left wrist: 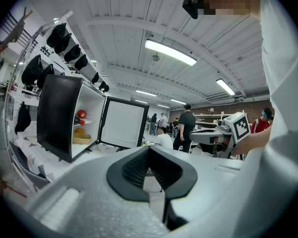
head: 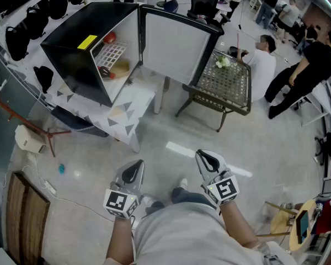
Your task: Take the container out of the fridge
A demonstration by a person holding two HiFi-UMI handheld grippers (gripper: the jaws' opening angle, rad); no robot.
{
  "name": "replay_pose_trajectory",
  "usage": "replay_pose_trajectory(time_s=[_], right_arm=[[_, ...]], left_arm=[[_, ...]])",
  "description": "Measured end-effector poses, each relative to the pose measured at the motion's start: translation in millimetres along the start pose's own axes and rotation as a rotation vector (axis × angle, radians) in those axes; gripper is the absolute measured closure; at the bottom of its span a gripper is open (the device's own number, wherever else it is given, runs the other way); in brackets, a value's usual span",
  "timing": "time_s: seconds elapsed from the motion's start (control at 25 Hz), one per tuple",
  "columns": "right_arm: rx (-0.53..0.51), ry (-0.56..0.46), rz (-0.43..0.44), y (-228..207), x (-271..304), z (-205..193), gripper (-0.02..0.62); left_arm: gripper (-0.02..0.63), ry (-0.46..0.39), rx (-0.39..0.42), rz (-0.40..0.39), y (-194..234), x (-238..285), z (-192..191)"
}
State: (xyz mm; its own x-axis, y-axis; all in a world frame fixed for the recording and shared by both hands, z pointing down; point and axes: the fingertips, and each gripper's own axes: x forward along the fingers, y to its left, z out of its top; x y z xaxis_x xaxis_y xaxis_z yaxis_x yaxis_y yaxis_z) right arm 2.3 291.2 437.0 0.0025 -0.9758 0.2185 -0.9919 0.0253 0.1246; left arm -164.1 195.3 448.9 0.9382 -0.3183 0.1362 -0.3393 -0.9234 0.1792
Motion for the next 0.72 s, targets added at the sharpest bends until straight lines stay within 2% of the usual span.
replay_pose_trajectory(time_s=[0.44,0.72], right_arm=[[0.035,-0.047,0.018,-66.7,3.0,-5.0,0.574],[0.080,-0.091,0.033,-119.4,-1.3,-10.0,0.574]], left_arm=[[0.598,0.033,0.017,0.030,-22.4,65.2,12.3],[0.598,0.044,0.073,0.013,-48.7,117.9,22.7]])
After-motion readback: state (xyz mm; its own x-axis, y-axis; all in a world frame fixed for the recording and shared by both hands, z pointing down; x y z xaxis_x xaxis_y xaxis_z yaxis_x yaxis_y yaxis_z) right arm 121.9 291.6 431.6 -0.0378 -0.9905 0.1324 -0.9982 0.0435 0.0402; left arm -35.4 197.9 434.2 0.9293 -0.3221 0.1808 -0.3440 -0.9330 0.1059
